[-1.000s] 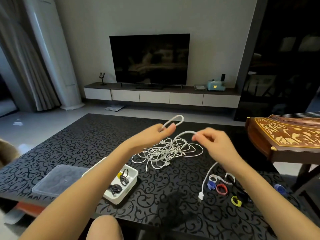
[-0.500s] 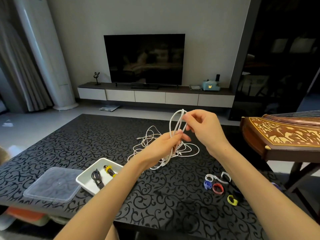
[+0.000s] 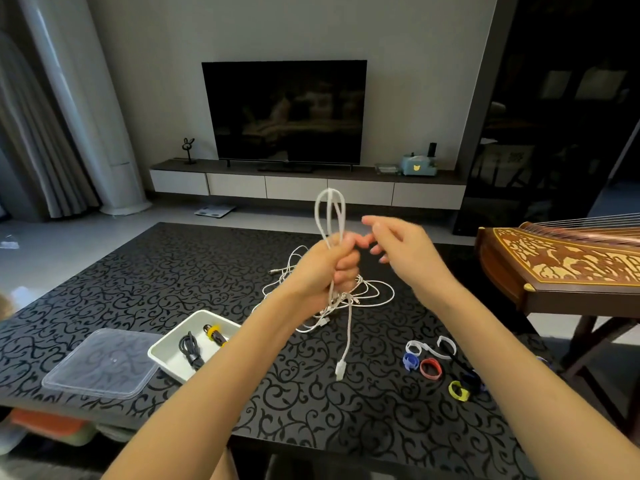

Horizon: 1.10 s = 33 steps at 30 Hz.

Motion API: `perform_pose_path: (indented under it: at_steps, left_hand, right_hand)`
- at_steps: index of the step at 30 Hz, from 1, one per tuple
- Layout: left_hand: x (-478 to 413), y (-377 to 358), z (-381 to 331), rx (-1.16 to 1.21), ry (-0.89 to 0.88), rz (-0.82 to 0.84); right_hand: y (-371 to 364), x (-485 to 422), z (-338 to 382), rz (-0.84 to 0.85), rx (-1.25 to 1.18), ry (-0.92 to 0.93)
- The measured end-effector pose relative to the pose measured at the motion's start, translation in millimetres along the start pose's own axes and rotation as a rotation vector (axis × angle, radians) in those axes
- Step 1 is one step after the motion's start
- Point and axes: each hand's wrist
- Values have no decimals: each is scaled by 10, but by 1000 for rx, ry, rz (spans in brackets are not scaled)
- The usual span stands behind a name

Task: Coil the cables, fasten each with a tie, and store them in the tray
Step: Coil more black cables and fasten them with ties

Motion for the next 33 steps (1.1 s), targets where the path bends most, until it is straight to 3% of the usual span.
perform_pose_path:
  at_steps: [4, 8, 12, 14, 17, 19, 20, 23, 27, 30, 33]
  left_hand:
    - [-94, -77, -154, 243, -84, -55]
    - [-116, -54, -267, 159, -135, -155]
    - [-84, 165, -394, -58, -169, -286]
    - [-58, 247, -357, -268, -116, -369]
    - [-70, 306, -199, -850, -38, -473]
    - [-77, 322, -105, -1156, 16, -418]
    - [-73, 323, -64, -1202, 58, -349]
    - [1, 246, 48, -1094, 199, -166]
    - [86, 139, 165, -755, 417, 10]
    - [124, 108, 212, -924, 336, 139]
    - [161, 102, 207, -1038, 267, 164]
  right_hand:
    - [-289, 282, -264, 348, -316, -131]
    - [-385, 472, -433, 482, -481, -192]
    - [-253, 625, -670, 423, -269, -224]
    - [-137, 670, -694, 365, -40, -166]
    - [-57, 694, -556, 304, 674, 275]
    - [-33, 706, -401, 237, 914, 620]
    - [-5, 696, -333, 222, 940, 721]
    - [112, 626, -190, 223, 872, 818]
    - [278, 546, -85, 140, 651, 579]
    - [313, 503, -128, 141, 612, 383]
    - [345, 494, -181, 162, 738, 328]
Point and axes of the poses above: each hand's wrist, its own x-axis away from the middle knuckle, its own y-axis out of the back of the hand, z = x × y, and after that the axes turned 6 degrees about x, right-handed
